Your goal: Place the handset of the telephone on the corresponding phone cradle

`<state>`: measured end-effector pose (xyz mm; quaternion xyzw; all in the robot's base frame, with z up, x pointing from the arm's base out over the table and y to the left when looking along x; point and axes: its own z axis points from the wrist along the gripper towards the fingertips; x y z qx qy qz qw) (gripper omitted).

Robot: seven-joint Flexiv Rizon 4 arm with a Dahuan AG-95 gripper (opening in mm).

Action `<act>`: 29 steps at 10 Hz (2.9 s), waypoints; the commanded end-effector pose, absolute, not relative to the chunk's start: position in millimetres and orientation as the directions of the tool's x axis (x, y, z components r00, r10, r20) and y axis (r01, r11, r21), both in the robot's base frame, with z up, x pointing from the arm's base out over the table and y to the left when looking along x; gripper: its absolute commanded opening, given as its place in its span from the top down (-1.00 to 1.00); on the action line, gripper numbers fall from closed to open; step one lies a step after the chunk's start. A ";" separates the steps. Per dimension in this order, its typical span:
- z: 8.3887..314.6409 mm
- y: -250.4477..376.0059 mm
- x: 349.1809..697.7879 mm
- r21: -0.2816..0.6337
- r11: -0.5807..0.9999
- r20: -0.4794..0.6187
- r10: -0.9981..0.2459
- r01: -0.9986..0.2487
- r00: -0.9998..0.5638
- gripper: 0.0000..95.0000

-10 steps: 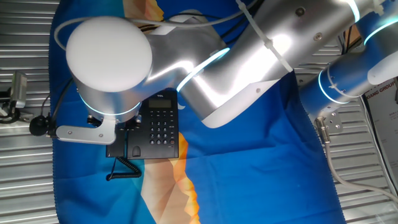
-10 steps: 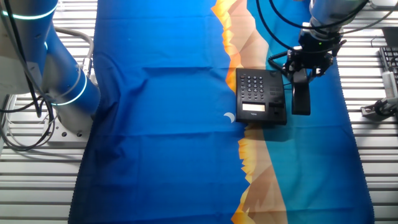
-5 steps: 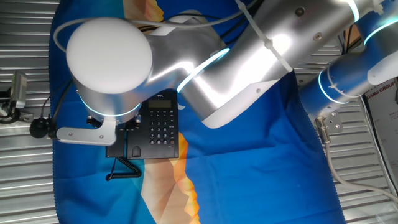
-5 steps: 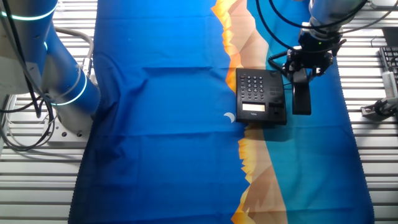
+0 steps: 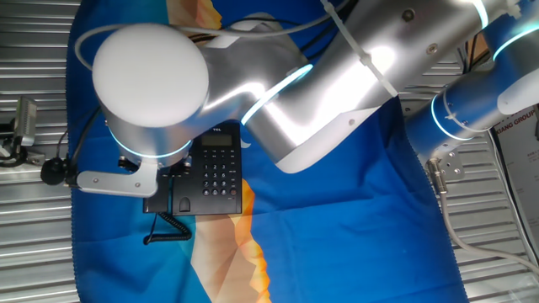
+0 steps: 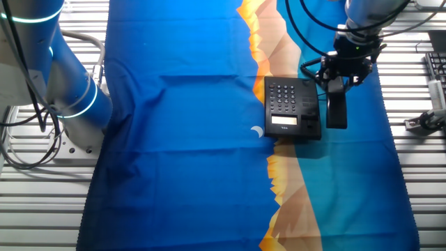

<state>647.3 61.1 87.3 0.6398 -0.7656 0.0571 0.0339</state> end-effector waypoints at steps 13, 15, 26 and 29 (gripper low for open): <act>72.0 69.5 611.8 -0.063 0.223 0.199 -0.953 -0.973 -0.231 1.00; 70.8 69.8 609.5 -0.063 0.217 0.205 -0.953 -0.974 -0.225 1.00; 71.2 73.1 605.7 -0.054 0.208 0.232 -0.949 -0.977 -0.215 1.00; 71.3 73.1 605.6 -0.054 0.208 0.233 -0.948 -0.977 -0.215 1.00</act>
